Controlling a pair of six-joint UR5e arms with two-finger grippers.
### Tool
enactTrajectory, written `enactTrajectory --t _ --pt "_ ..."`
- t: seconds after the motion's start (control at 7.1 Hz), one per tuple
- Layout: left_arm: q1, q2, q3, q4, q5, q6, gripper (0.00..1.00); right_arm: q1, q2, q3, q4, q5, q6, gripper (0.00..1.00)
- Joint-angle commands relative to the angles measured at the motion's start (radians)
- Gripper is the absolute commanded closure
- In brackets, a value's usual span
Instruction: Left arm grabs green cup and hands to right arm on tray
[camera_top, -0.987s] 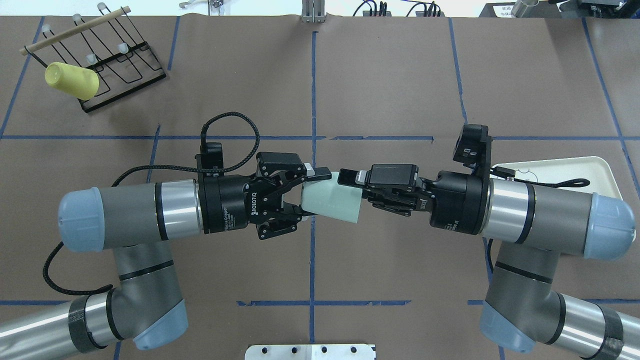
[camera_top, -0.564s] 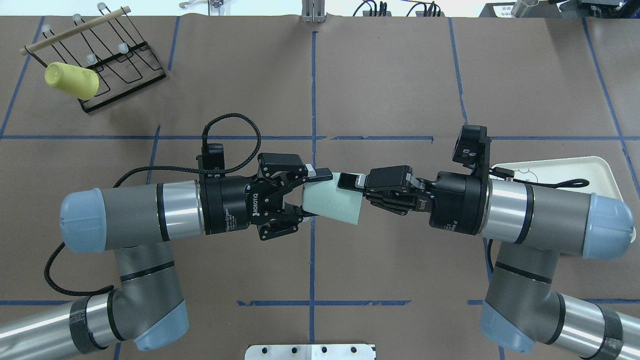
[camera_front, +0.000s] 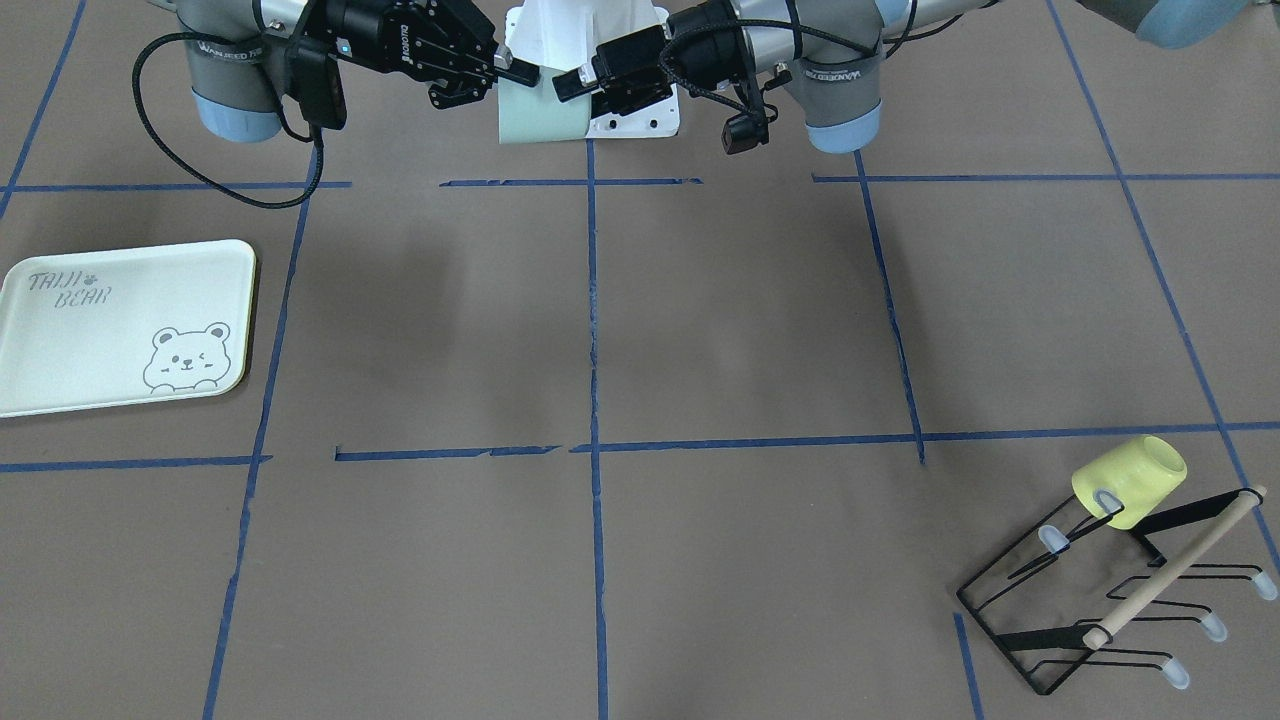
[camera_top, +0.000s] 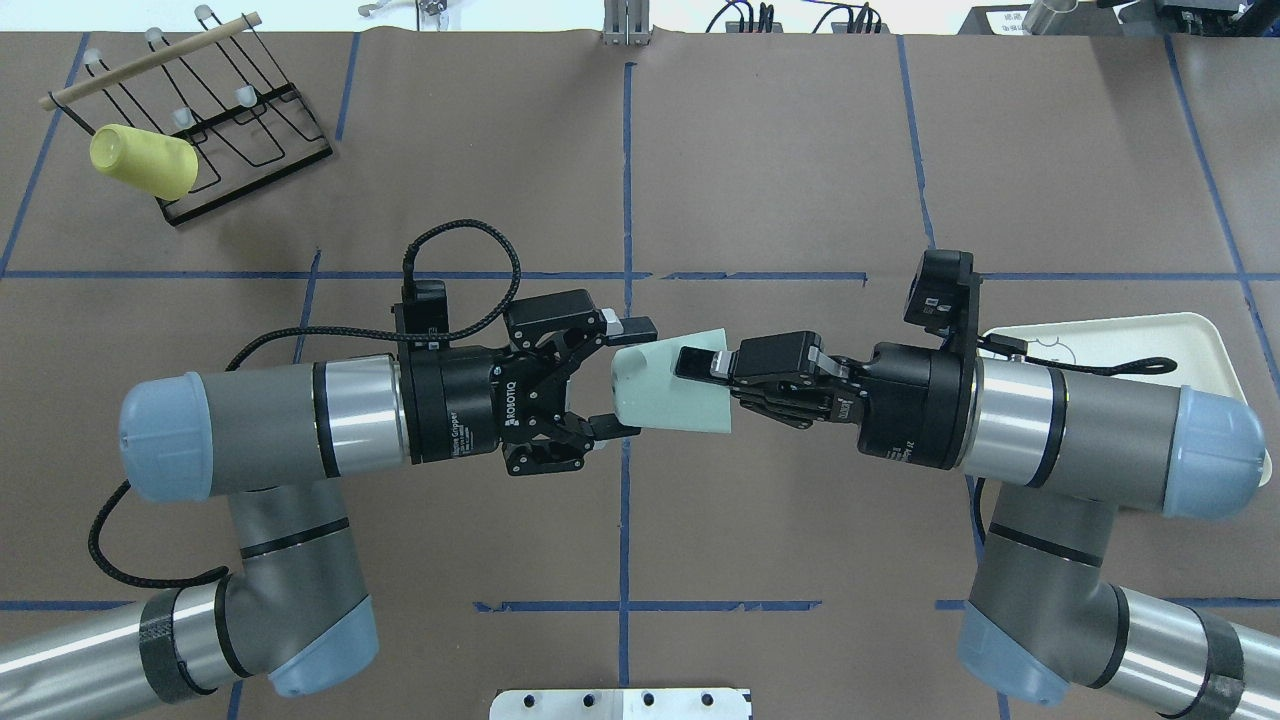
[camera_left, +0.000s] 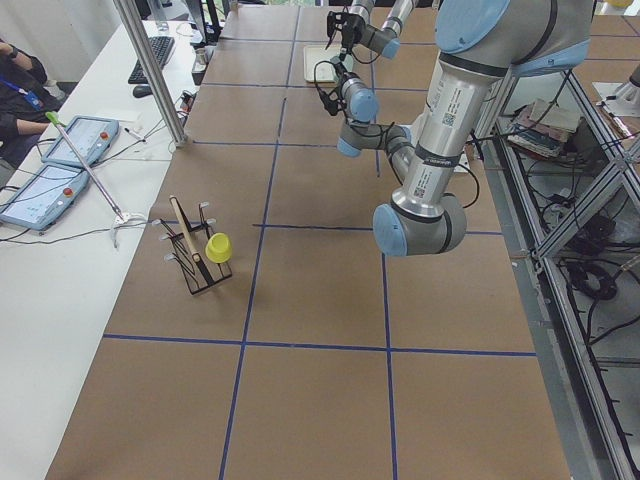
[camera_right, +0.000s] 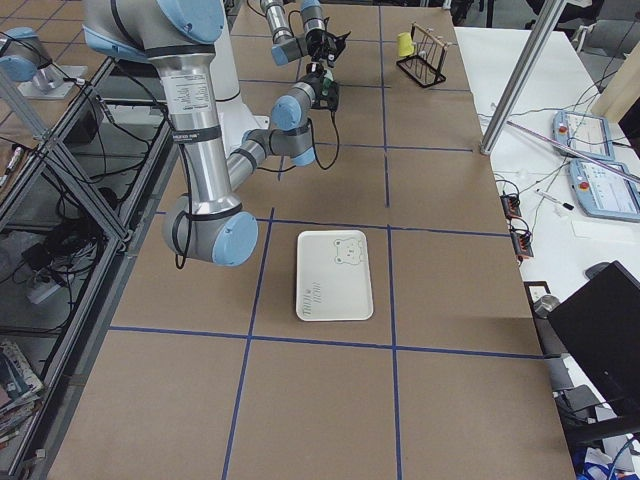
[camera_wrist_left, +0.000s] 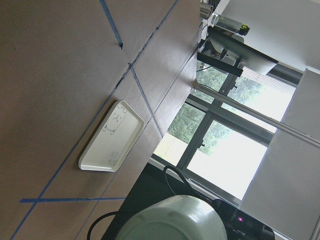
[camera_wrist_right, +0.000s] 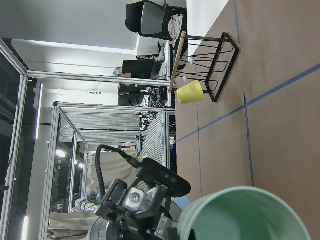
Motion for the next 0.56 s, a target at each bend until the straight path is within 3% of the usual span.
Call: enactTrajectory --t 0.0,0.28,0.42 --pt "-0.072 -0.001 0.016 0.047 0.040 0.025 0.00 0.001 0.000 0.000 0.000 0.002 -0.001 1.00" --pt "-0.160 -0.003 0.031 0.243 0.081 0.098 0.00 0.012 -0.004 0.000 -0.061 0.003 -0.006 1.00" --pt "-0.185 0.000 0.043 0.340 0.078 0.240 0.00 0.029 -0.004 0.003 -0.133 0.012 -0.007 1.00"
